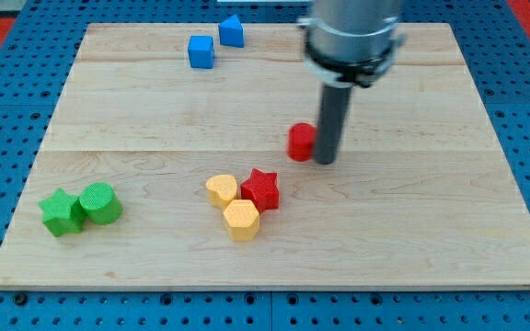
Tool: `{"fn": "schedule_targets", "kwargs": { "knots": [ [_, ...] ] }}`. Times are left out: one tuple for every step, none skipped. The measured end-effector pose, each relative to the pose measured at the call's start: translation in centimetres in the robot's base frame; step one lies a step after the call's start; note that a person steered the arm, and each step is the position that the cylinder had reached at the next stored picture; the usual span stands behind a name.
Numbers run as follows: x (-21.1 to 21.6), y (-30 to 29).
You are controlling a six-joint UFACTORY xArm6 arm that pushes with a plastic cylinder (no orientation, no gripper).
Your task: Place the red blocks closer to the yellow blocks
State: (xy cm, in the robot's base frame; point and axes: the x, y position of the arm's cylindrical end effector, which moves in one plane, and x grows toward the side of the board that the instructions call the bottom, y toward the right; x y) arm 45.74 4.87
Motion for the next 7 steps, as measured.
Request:
{"fn": "schedule_targets", "kwargs": {
  "knots": [
    [-3.3,0.8],
    [-5.4,0.8],
    [-5.5,-1.3],
    [-3.4,-4.6],
    [-0.3,-7.0],
    [-0.5,-8.0],
    [-2.0,-7.8]
  ]
}}
